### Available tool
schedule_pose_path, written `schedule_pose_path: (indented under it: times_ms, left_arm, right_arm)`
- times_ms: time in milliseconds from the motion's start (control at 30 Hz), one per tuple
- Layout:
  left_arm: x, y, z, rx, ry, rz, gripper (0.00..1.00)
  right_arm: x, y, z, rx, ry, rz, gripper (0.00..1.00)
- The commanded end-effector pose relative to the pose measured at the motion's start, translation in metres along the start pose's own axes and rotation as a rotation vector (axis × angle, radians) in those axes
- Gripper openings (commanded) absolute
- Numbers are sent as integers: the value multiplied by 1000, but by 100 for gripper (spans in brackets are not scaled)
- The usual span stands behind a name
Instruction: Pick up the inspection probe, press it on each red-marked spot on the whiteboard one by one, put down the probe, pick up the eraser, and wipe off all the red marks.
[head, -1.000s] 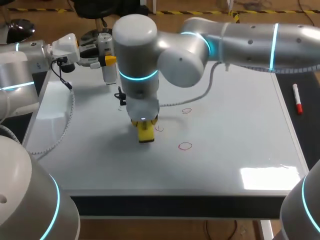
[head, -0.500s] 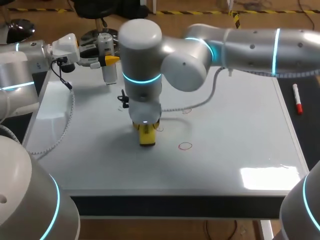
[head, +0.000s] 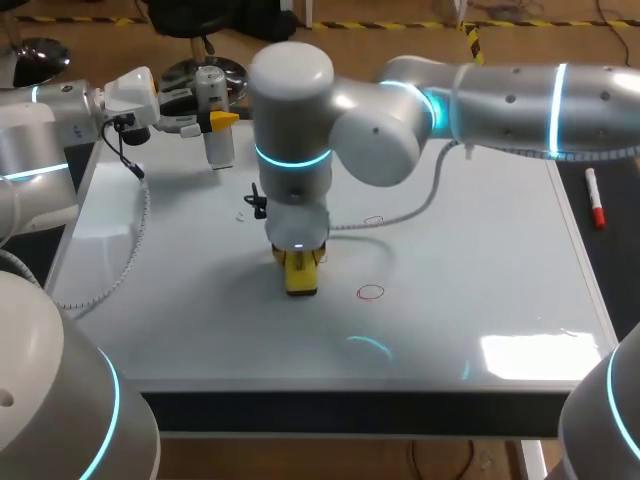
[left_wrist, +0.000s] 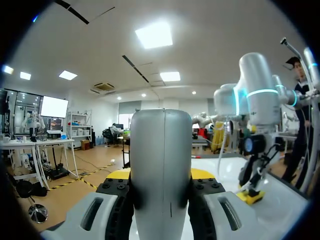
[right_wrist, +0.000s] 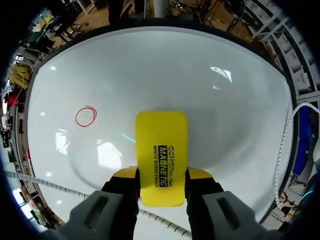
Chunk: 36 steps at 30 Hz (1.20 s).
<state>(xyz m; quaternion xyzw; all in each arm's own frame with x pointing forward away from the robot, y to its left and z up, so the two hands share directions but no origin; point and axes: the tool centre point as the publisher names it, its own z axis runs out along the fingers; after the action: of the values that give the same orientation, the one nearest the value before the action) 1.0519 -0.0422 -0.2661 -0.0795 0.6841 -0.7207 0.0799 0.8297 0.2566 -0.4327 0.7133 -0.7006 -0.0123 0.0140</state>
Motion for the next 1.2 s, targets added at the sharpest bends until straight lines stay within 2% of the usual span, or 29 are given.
schedule_pose_path:
  times_ms: [33,733,1000,1200]
  left_arm:
    - [0,0,0,2,1,1,0]
    - [0,0,0,2,1,1,0]
    - [0,0,0,2,1,1,0]
    - [0,0,0,2,1,1,0]
  right_arm:
    - [8,-2,6,-4,7,0,0]
    - [50,-3,21,-20,62,57,0]
    - [67,-4,20,-19,84,71,0]
    - [70,-10,12,-10,88,74,0]
